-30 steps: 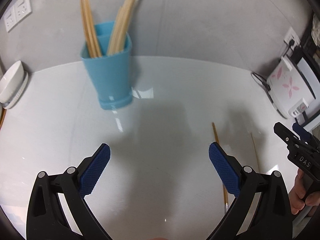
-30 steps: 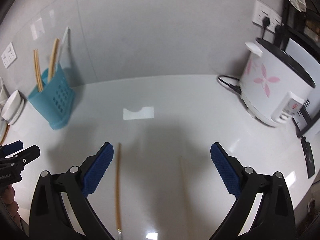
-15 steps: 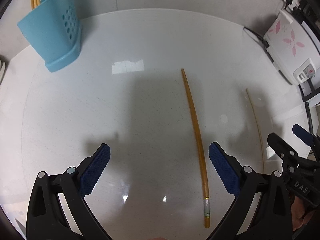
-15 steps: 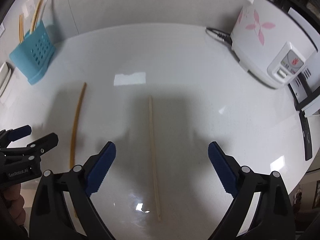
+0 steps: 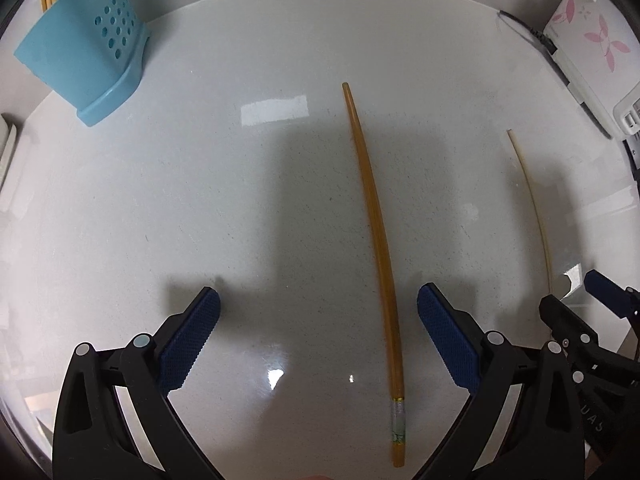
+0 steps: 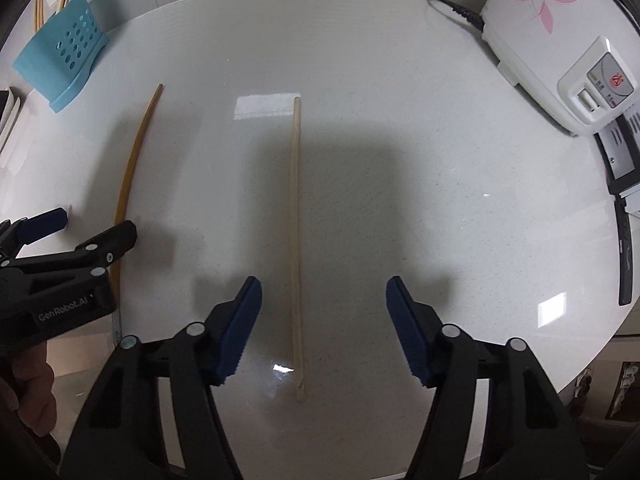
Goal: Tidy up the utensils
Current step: 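Grasp a yellow chopstick with the left tool while the right tool grasps a pale chopstick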
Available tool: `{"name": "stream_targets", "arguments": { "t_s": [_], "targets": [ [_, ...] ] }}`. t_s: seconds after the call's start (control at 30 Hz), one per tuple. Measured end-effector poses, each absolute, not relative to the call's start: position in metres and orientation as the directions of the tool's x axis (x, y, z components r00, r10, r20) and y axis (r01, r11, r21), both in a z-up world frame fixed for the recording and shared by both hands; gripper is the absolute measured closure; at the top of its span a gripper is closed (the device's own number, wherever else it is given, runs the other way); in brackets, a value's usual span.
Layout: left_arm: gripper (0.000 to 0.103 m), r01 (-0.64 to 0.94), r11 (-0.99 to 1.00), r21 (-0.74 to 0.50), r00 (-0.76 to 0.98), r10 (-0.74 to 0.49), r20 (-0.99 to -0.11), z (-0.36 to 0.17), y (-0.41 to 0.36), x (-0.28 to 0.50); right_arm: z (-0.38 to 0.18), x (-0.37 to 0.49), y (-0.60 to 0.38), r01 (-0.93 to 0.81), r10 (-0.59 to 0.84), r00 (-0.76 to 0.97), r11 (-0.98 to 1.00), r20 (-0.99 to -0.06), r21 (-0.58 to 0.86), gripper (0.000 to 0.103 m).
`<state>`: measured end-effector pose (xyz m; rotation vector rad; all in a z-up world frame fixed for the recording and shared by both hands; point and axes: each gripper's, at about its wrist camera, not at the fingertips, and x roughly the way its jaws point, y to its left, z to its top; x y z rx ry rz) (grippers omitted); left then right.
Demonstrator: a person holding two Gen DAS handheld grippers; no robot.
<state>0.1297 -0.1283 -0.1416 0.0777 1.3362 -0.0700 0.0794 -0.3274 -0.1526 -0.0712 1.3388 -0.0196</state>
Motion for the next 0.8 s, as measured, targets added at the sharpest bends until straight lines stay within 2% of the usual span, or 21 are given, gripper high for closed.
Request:
{"name": "stream_targets", "arguments": {
  "t_s": [0.23,0.33,0.47,0.53,0.63,0.7,0.8],
  "targets": [
    [0.023,0.075,0.997,0.016,0.184,0.002,-0.983,-0.140,-0.136,0.132,-0.152,0.093,-0.319,-0.073,-0.045,0.208,0.995,-0.977,-0.061,0.052],
    [0.035,0.070,0.997,0.016,0.161,0.005,-0.987,-0.138,-0.137,0.131,-0.153,0.101,-0.316,-0.085,-0.047,0.186,0.994,-0.981,-0.063,0.057],
    [0.058,0.072,0.997,0.017,0.134,0.007,-0.991,-0.135,-0.140,0.131,-0.155,0.110,-0.314,-0.099,-0.044,0.149,0.993,-0.988,-0.059,0.069],
    [0.068,0.076,0.997,0.019,0.126,0.009,-0.992,-0.134,-0.142,0.133,-0.156,0.114,-0.313,-0.096,-0.043,0.131,0.994,-0.990,-0.056,0.072],
    [0.094,0.079,0.997,0.021,0.114,0.012,-0.993,-0.134,-0.144,0.135,-0.157,0.122,-0.316,-0.086,-0.023,0.101,0.996,-0.995,-0.032,0.079],
    [0.096,0.077,0.997,0.018,0.110,0.009,-0.994,-0.134,-0.141,0.134,-0.158,0.125,-0.317,-0.072,-0.009,0.080,0.997,-0.997,-0.015,0.099],
    [0.097,0.076,0.997,0.012,0.110,0.003,-0.994,-0.133,-0.141,0.138,-0.160,0.131,-0.318,-0.048,-0.002,0.051,0.999,-0.999,-0.004,0.100]
  ]
}}
